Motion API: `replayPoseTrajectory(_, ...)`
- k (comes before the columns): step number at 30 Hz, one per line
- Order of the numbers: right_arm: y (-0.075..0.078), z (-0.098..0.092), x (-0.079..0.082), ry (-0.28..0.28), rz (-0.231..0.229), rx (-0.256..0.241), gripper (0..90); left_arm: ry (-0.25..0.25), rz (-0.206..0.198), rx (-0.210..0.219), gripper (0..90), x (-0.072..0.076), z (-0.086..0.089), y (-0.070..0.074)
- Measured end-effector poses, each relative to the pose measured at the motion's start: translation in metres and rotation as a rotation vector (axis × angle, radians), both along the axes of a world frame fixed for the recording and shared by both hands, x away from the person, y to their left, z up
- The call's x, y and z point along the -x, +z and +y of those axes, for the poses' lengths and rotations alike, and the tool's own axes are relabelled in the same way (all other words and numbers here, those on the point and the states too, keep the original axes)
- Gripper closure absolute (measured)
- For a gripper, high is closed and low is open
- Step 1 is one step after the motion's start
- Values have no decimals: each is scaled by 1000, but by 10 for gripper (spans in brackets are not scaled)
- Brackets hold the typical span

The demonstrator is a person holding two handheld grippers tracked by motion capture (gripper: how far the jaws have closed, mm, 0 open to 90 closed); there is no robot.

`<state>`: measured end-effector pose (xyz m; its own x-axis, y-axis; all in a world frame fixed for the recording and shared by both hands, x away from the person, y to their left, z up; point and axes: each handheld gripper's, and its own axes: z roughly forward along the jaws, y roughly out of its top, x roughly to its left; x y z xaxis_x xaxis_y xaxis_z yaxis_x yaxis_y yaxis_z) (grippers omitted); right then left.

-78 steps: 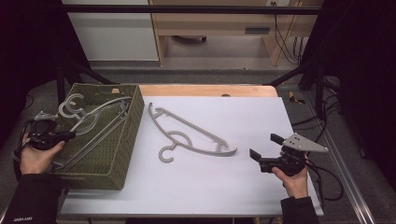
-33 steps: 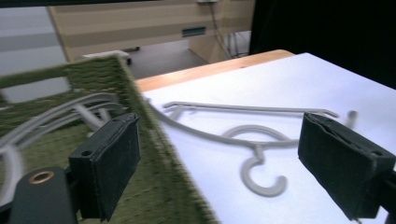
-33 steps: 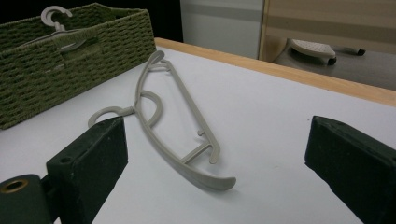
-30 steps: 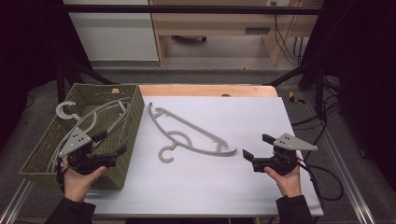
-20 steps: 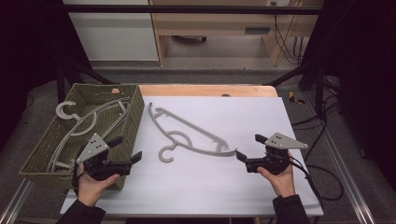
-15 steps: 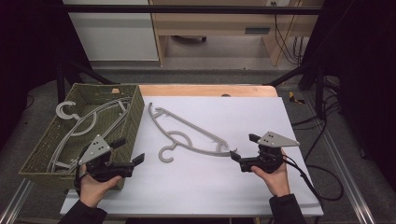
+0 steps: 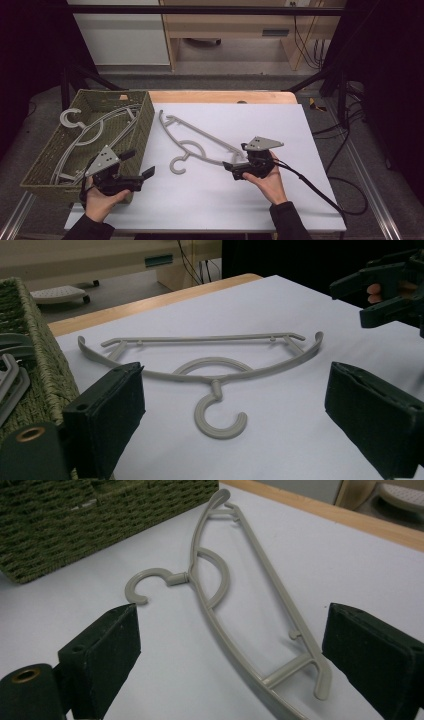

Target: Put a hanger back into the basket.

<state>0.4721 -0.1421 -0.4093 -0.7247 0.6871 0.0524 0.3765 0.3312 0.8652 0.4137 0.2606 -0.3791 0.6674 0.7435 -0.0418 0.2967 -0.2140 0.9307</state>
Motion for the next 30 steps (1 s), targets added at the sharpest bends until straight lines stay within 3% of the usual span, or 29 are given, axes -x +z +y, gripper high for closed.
replayPoseTrajectory(10,-22,21,-20,5,62,65,127,2,12,-4,90,-2,1,-1)
replayPoseTrajectory(17,-39,33,-34,1,101,120,199,-3,16,-1,91,-2,1,-1)
replayPoseTrajectory(30,-61,45,-48,39,182,215,527,-2,5,12,92,0,3,3)
